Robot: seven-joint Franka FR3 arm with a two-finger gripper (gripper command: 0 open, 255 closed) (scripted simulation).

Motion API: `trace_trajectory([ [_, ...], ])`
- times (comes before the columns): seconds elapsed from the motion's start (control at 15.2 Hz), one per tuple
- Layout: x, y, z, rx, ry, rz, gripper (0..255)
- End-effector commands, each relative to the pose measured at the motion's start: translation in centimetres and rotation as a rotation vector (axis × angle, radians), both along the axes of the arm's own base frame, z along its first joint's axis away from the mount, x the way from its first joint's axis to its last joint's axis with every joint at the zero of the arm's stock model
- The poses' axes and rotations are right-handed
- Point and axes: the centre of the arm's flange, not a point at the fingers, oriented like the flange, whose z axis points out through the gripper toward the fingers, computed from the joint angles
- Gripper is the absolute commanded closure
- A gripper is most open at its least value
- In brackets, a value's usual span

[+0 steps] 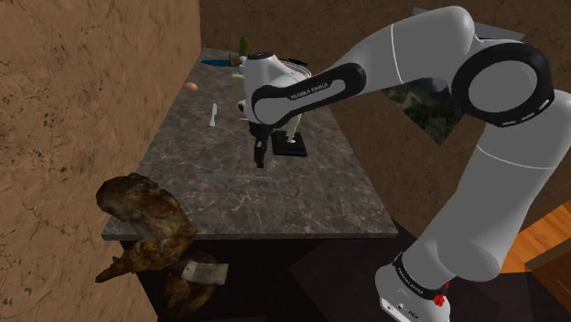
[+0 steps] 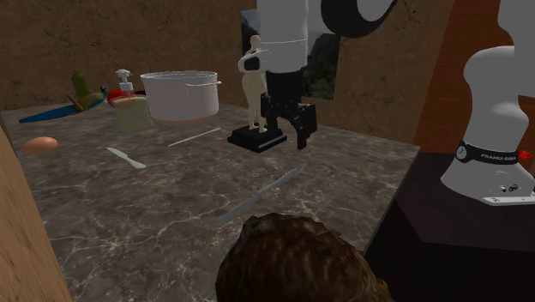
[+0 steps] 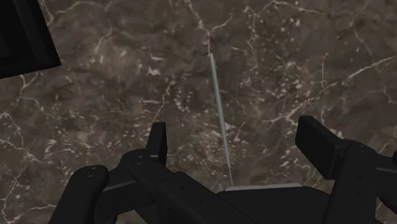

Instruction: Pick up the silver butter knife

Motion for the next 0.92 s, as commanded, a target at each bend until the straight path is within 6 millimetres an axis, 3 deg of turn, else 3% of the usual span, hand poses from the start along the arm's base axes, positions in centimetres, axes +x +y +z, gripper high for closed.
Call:
trace_trajectory([
  [0.0,1.2,1.5,-1.8,0.000,0.002,0.053,0],
  [0.26,2.9,4.8,-4.9,-0.002,0.007,0.145,0],
  [0.86,2.9,4.8,-8.9,-0.001,0.007,0.145,0],
])
